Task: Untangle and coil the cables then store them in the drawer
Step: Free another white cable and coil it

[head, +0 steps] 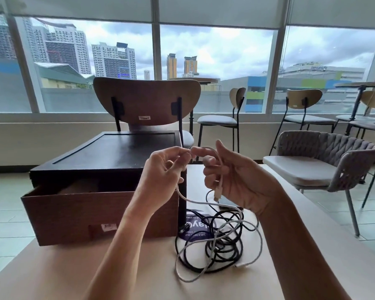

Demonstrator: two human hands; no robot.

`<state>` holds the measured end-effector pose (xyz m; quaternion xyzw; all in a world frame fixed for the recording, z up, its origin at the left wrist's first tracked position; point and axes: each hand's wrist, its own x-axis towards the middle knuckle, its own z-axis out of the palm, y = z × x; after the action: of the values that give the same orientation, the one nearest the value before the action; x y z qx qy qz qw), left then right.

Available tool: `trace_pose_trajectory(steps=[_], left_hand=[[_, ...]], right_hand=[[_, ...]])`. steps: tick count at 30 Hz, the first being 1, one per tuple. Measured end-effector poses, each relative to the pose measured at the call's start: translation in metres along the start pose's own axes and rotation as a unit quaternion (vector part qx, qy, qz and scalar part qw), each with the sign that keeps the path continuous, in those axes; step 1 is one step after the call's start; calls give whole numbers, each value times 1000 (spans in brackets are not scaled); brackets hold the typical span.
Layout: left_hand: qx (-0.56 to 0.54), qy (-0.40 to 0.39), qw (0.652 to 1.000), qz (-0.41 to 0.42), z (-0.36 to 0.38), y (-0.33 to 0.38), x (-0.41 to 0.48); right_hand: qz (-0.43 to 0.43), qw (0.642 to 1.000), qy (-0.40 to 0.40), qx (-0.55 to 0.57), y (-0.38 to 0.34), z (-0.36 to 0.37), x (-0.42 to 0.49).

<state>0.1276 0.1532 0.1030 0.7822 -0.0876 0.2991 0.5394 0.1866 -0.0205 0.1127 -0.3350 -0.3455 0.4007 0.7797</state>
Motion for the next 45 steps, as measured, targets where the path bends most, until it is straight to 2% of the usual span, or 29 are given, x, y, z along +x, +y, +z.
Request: trace_pose_trajectory(steps=[3, 7, 10, 13, 15, 18, 20, 23, 26, 29, 31, 33, 38, 41, 45], left_hand=[[-19, -1, 1000, -9, 7, 1, -1], [-63, -25, 997, -36, 13, 0, -1], [-58, -60, 994, -67, 17, -3, -3], [-27, -90, 991, -93, 19, -9, -4], [0, -132, 985, -116, 17, -11, -4], [-16, -161, 973, -164, 10, -9, -5], [-7, -158, 974, -165, 2, -2, -4], [49, -153, 980, -116, -9, 12, -2], [36, -161, 983, -77, -19, 23, -4], [32, -146, 988, -31, -32, 33, -6], [78, -92, 992, 20, -41, 36, -6], [103, -47, 992, 55, -46, 34, -4], [123, 54, 985, 105, -31, 23, -1], [87, 98, 986, 100, -22, 15, 2], [67, 116, 987, 86, -12, 5, 5]], right_hand=[[-5, 1000, 13, 11, -1, -3, 1], [-22, 998, -23, 54, 2, 2, 3], [-82, 989, 10, 124, -1, 8, 2], [-168, 966, 90, 176, -4, 9, 6], [-248, 937, 187, 161, -2, 4, 11], [-336, 880, 332, 41, 3, -5, 14], [-340, 867, 363, -29, 5, -11, 12], [-268, 887, 340, -160, 3, -17, 7], [-193, 879, 300, -315, 6, -15, 4], [-89, 892, 215, -387, 6, -8, -1], [-24, 902, 136, -410, 4, -4, -5], [-8, 912, 82, -401, 3, 0, -8], [0, 949, 15, -316, 2, 4, -9], [-26, 968, -4, -250, 1, 0, -10], [-50, 983, -38, -173, 1, -4, -8]])
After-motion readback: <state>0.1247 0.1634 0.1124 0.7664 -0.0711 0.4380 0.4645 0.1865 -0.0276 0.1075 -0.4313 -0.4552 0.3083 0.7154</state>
